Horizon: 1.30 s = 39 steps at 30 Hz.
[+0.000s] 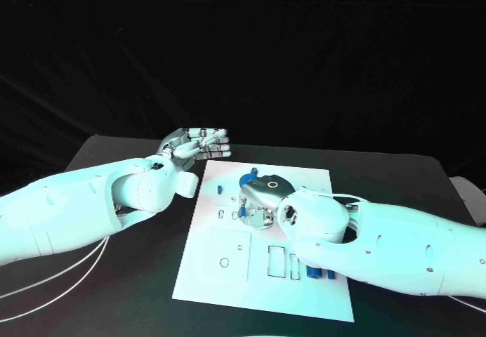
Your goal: Assemble the parts on the task board
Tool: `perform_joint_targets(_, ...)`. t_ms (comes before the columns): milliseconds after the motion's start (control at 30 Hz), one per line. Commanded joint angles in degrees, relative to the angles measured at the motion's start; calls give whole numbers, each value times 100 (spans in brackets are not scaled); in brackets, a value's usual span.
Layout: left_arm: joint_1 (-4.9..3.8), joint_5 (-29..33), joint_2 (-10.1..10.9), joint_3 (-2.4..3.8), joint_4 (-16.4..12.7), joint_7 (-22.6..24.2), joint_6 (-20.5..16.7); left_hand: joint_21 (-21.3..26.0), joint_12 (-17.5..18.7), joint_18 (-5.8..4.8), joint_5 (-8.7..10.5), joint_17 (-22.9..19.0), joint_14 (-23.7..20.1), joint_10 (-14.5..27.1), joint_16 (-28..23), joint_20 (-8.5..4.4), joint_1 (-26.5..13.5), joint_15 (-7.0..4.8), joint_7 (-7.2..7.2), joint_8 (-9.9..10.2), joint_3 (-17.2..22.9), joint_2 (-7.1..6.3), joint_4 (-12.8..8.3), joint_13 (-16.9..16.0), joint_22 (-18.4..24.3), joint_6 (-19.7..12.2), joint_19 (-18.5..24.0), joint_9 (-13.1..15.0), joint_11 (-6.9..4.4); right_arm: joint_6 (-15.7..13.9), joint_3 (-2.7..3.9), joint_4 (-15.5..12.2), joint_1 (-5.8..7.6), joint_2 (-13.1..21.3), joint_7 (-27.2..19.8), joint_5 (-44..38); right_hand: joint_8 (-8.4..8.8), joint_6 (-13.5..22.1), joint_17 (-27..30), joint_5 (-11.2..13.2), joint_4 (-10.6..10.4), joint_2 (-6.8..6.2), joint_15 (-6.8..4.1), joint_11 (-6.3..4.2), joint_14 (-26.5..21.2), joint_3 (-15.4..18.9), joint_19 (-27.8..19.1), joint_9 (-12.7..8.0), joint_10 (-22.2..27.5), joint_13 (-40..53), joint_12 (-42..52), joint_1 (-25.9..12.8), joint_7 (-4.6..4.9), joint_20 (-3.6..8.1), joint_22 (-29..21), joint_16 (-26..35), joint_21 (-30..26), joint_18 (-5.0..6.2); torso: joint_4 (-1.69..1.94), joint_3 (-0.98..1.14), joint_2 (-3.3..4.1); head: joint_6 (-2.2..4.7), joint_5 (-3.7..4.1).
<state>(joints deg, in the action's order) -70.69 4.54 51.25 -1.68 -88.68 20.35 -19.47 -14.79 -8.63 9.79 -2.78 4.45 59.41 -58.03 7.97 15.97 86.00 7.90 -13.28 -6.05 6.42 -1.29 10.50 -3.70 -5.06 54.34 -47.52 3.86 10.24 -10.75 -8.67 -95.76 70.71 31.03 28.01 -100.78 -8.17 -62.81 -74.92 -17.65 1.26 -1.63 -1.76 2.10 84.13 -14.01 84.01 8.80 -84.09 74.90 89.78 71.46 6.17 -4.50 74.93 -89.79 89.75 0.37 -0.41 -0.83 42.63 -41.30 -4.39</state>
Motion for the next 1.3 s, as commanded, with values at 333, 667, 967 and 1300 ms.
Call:
perform_joint_targets(333,-4,1,-20,4,-1,10,116,34,25,76,-3,-7,36,-34,-21,7,-15,7,3,22,-46,57,-1,-6,6,44,-49,-7,-11,838,-2,169,55,-258,479,-542,-10,-66,-1508,-40,-27,3,-36,-45,587,-19,599,17,-591,1510,22,-37,-11,33,1507,-21,25,-37,4,-2,7,1,-23)
perform_joint_targets(667,-4,1,-40,4,7,7,117,34,25,76,-3,-7,36,-34,-21,7,-15,7,3,22,-46,57,-1,-6,6,44,-49,-7,-11,1188,-8,272,83,-366,506,-550,-7,-64,-1508,-40,-30,3,-36,-45,587,-19,599,18,-591,1510,22,-41,-11,33,1507,-21,25,-37,-1,3,3,-16,-104)
perform_joint_targets(967,-4,1,-59,4,16,4,122,34,25,76,-3,-7,36,-34,-21,7,-15,7,3,22,-46,57,-1,-6,6,44,-49,-7,-11,1279,-15,321,88,-411,499,-552,-3,-62,-1508,-41,-35,0,-37,-45,587,-19,599,19,-591,1510,22,-48,-11,35,1507,-21,25,-37,-3,8,9,-25,-121)
perform_joint_targets(1300,-4,1,-61,4,22,3,122,34,25,76,-3,-7,36,-34,-21,7,-15,7,3,22,-46,57,-1,-6,6,44,-49,-7,-11,1181,-18,312,88,-428,487,-557,0,-62,-1508,-41,-40,1,-38,-45,587,-19,599,20,-591,1510,22,-55,-11,36,1507,-21,25,-37,-6,12,11,-28,-131)
